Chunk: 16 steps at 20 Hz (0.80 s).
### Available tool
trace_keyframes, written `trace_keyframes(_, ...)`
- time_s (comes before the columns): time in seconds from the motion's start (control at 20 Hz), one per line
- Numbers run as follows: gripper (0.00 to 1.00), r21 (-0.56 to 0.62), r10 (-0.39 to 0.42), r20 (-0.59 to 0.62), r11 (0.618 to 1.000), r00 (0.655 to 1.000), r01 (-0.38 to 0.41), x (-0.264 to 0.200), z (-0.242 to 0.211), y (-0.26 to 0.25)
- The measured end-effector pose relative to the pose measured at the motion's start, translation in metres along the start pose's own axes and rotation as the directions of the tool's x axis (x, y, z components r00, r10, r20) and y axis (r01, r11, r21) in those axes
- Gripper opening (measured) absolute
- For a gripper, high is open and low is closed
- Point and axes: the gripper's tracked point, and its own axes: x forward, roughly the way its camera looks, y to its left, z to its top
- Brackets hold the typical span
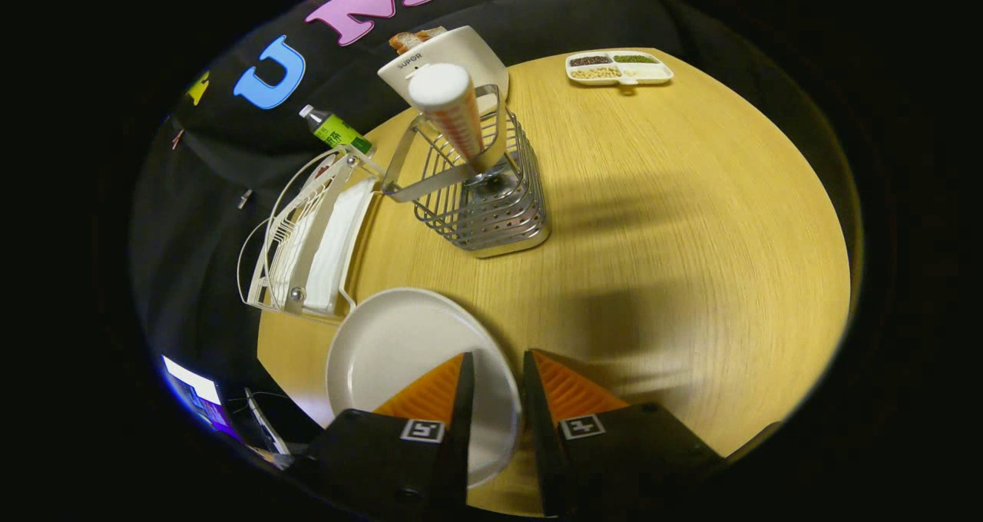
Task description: Take the plate from the dish rack, then take the spoon from the basket and place it into the plate.
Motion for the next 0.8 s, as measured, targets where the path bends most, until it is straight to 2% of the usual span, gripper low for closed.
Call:
trace_keyframes(0.1,0.91,-0.048,-0.025,0.076,0.998,0.997,0.028,-0.006,0.015,-0.008)
trace_keyframes(0.15,0.99,-0.077,-0.042,0.124,0.996,0.991,0.051,-0.011,0.025,-0.013)
trace_keyframes(0.35,0.98,-0.149,-0.021,0.312,0.986,0.95,0.07,-0.038,0.067,-0.009)
trace_keyframes(0.5,0.98,-0.19,0.018,0.391,0.98,0.92,0.061,-0.048,0.089,-0.001)
trace_keyframes(0.6,0.98,-0.238,0.034,0.444,0.968,0.895,0.082,-0.052,0.103,0.002)
trace_keyframes(0.8,0.98,-0.313,0.089,0.501,0.946,0.861,0.084,-0.051,0.125,0.018)
